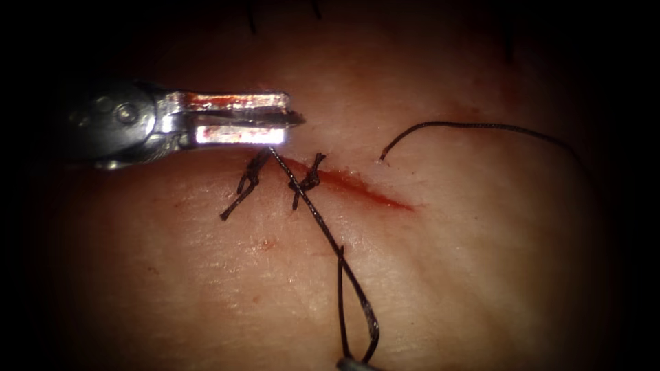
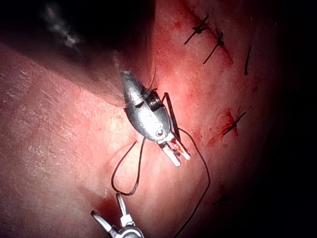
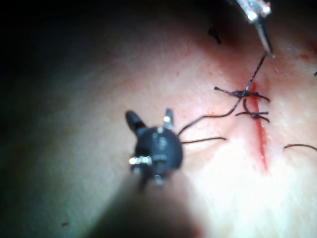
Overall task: Wound Closure
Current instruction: Pull the thread through the tissue using the right gripper, leaving only a short end of the thread
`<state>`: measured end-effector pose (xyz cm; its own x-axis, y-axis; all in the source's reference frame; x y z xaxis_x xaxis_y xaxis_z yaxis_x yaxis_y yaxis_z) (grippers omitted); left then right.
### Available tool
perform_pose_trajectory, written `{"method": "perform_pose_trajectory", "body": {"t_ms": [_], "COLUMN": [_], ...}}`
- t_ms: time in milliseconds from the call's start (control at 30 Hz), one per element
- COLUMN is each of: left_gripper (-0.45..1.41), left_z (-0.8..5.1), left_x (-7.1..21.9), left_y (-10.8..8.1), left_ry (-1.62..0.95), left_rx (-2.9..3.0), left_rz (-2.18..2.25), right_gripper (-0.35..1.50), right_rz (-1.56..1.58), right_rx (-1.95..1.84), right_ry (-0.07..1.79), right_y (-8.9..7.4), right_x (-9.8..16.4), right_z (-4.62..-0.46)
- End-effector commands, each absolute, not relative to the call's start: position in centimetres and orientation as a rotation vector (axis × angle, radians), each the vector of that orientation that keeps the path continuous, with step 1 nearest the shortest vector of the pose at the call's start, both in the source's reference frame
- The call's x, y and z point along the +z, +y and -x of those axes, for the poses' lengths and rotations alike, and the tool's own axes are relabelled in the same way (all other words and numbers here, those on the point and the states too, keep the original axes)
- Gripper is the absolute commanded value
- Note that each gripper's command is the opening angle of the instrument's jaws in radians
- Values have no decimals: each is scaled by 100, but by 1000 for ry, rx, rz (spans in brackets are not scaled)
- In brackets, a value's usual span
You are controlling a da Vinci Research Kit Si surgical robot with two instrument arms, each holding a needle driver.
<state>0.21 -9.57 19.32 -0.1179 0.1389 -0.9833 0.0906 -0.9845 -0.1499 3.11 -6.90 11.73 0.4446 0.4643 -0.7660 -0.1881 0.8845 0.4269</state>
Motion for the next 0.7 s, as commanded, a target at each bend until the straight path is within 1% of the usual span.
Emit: {"method": "perform_pose_trajectory", "body": {"t_ms": [33,100,233,433,700], "left_gripper": [-45,-45,-45,-45,-45], "left_z": [-22,-34,-54,-63,-62], "left_x": [1938,1938,1945,1949,1947], "left_y": [-956,-946,-939,-935,-936], "left_ry": [-253,-232,-211,-188,-180], "left_rx": [2321,2332,2329,2331,2327], "left_rz": [2046,2014,1987,1972,1967], "right_gripper": [143,147,147,145,138], "right_rz": [-290,-269,-194,-144,-49], "right_rx": [407,418,384,345,253], "right_ry": [1032,1029,1016,999,989], "right_y": [-687,-679,-661,-648,-641], "right_x": [1190,1201,1232,1276,1313], "right_z": [-308,-301,-293,-302,-322]}}
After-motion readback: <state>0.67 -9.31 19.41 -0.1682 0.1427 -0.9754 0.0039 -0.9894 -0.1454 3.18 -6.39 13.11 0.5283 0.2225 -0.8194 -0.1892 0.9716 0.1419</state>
